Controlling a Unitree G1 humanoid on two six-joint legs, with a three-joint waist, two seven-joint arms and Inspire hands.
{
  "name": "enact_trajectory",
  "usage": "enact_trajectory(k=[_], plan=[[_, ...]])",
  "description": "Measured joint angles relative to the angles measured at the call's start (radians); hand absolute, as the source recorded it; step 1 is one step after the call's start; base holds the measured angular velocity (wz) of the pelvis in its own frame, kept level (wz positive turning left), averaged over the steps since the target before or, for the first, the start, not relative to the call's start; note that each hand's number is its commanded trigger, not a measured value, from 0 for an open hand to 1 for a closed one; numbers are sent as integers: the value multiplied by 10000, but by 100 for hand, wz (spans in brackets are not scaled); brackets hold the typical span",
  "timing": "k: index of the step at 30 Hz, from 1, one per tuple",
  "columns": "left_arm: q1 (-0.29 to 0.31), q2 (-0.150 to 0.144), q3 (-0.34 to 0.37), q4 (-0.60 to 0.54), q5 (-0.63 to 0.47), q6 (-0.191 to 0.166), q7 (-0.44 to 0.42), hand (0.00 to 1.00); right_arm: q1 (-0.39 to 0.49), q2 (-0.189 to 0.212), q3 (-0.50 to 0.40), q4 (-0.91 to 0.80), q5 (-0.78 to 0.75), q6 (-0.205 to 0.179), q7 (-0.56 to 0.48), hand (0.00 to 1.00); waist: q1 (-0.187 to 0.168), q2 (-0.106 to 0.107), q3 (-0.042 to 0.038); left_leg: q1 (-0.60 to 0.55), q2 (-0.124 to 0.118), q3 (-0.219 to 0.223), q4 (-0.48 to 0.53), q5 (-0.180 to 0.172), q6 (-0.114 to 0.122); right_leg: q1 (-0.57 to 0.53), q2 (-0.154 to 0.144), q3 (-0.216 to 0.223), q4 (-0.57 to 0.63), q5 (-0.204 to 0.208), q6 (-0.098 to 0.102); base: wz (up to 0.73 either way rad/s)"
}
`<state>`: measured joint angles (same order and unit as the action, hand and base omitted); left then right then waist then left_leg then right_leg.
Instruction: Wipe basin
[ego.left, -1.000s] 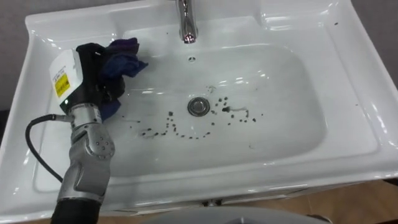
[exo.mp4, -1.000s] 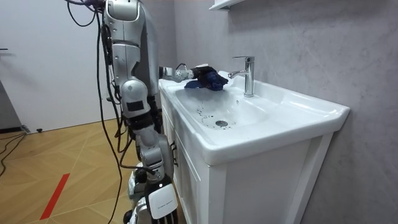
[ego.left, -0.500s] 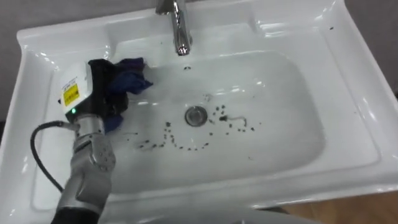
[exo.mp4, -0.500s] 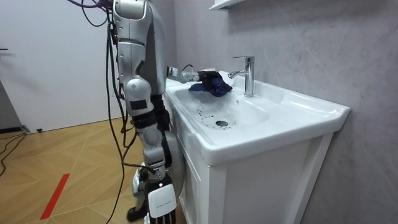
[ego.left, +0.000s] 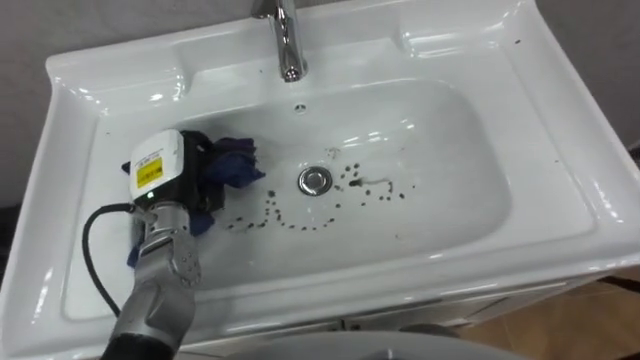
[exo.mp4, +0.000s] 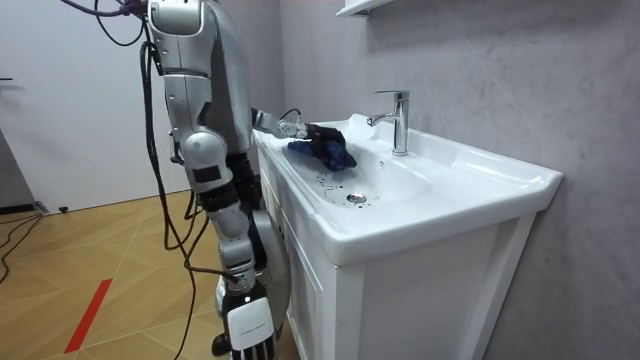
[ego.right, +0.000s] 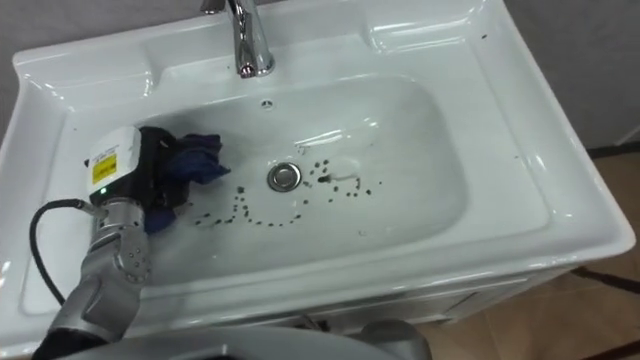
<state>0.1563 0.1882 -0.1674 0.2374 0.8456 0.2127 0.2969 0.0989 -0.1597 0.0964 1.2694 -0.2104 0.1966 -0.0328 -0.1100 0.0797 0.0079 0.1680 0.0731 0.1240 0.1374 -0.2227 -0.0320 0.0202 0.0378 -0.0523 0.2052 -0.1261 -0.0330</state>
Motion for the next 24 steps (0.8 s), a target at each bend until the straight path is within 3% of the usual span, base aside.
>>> enact_trajectory(k=[7, 17, 24], plan=[[126, -147, -4, 229, 209, 234, -304, 100, 214, 16, -4, -531, -5, 20, -4, 0, 16, -248, -1, 44, 5, 331, 2, 1, 0, 54, -10, 36, -43, -116, 17, -1], [50, -258, -28, 715, 194, 18, -140, 100, 405, 46, -2, -694, -367, 168, 0, 0, -3, -190, -43, 196, 14, 480, -8, 1, -1, 191, -10, 7, -172, -168, 22, -1], [-385, -446, 5, 1434, 63, -13, -51, 100, 437, 123, -1, -709, -775, 352, 60, 0, -1, -206, -54, 347, 20, 671, -13, 1, -1, 225, -14, 43, -111, -192, 21, 0]])
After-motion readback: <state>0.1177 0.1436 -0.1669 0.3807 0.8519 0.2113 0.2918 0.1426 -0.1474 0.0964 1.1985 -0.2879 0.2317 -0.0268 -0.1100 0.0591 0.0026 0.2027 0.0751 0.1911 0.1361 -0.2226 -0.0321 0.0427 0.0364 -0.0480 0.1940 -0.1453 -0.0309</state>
